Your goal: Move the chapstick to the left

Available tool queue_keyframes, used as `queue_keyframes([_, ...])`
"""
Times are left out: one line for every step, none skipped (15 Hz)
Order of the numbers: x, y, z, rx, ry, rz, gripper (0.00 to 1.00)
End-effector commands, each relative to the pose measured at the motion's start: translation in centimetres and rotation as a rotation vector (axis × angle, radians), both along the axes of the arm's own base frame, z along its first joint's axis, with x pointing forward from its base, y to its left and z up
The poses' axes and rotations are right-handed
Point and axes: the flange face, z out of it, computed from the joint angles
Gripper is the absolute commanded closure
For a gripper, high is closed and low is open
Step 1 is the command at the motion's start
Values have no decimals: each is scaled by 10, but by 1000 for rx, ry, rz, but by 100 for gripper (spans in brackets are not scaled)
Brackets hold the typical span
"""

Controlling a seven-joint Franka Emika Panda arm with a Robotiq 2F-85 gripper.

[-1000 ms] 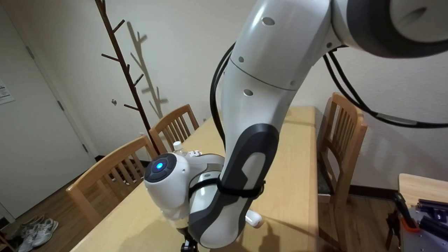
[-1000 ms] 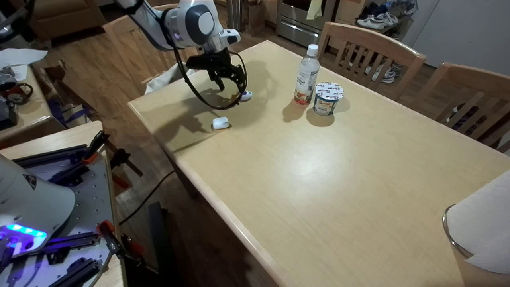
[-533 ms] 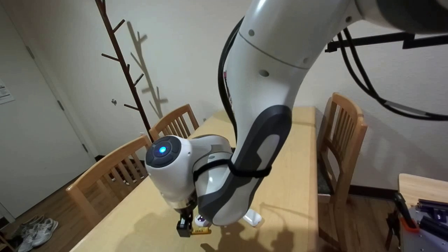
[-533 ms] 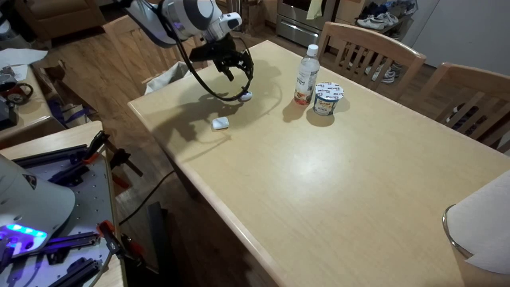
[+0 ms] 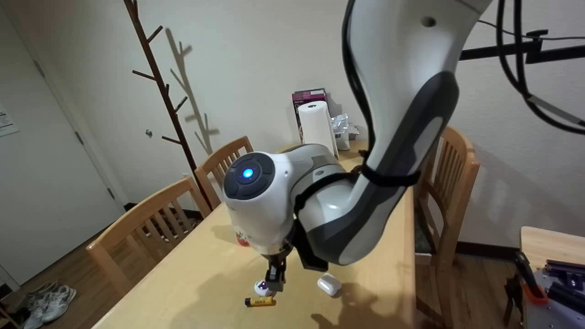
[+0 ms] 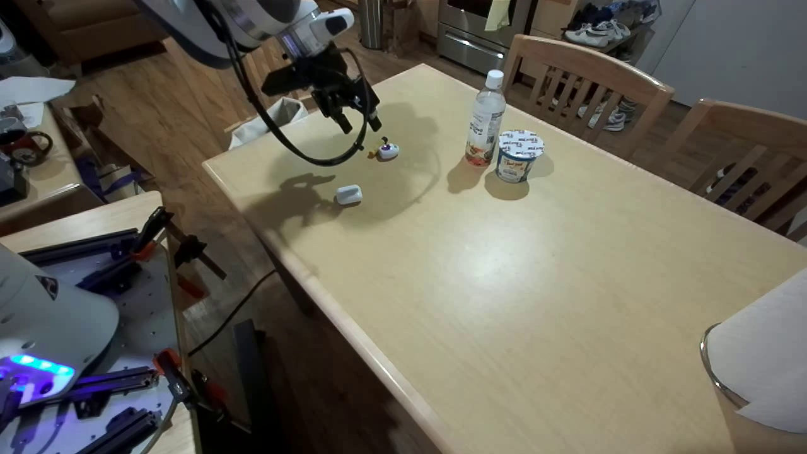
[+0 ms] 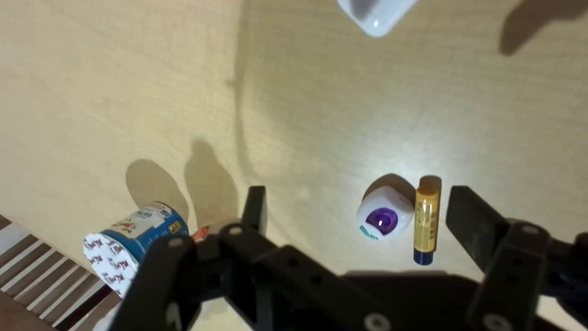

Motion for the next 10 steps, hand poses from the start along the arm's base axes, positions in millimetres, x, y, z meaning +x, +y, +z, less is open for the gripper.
queue_keyframes([-11,-5,2,4,8,-6,0])
queue_keyframes([-21,-10,2,8,18,-9,0])
queue_keyframes([-28,-13,3,11,25,-11,0])
queue_keyframes([-31,-15,4,13,27,-12,0])
queue_keyframes([-32,-15,5,14,26,-12,0])
queue_keyframes([-33,-15,6,15,25,-11,0])
queue_keyframes([-33,-14,6,15,26,-10,0])
queue_keyframes([-33,-14,6,15,26,-9,0])
queue_keyframes([-33,-14,6,15,26,-9,0])
queue_keyframes([-33,-14,6,15,26,-9,0])
